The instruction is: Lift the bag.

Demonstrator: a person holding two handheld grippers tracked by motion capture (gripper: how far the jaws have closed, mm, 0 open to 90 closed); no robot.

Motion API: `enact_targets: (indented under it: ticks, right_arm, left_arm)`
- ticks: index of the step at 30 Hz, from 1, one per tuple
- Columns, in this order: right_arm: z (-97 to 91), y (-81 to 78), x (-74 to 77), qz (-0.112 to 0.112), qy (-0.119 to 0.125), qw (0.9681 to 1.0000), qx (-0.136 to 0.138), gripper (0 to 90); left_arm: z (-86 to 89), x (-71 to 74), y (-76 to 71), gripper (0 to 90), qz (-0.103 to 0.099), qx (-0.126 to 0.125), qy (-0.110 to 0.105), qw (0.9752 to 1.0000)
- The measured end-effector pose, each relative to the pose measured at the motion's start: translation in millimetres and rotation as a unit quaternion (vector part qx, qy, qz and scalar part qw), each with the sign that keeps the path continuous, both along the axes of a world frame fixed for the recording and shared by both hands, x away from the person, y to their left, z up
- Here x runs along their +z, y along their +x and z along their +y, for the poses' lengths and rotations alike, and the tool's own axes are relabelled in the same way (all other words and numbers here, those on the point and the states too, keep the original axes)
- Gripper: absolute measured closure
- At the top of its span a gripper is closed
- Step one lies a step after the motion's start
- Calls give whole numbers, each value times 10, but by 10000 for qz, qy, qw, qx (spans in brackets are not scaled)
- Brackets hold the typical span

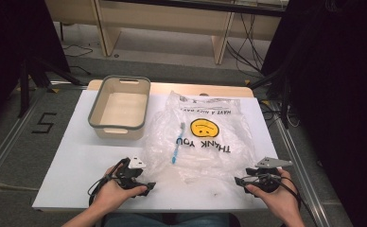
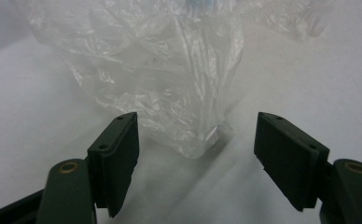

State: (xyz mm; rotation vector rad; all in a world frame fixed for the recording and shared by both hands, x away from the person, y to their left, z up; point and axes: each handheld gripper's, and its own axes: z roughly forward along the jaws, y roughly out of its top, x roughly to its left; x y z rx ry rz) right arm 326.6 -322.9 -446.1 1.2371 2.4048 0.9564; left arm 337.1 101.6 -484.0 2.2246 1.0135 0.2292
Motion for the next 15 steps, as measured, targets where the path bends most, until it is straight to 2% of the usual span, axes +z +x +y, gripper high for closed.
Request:
enact_targets:
  ticks: [6, 8, 15]
  right_arm:
    - [2, -40, -116, 353, -235, 9989, 193, 375]
    - [8, -43, -141, 406, -296, 9983, 287, 369]
    - [76, -83, -197, 686, -533, 9941, 650, 322]
  left_arm:
    - [-26, -24, 27, 375, -20, -22, 55, 10000]
    - [-22, -25, 29, 400, -56, -23, 100, 9999]
    - [-41, -21, 19, 501, -187, -29, 310, 9993]
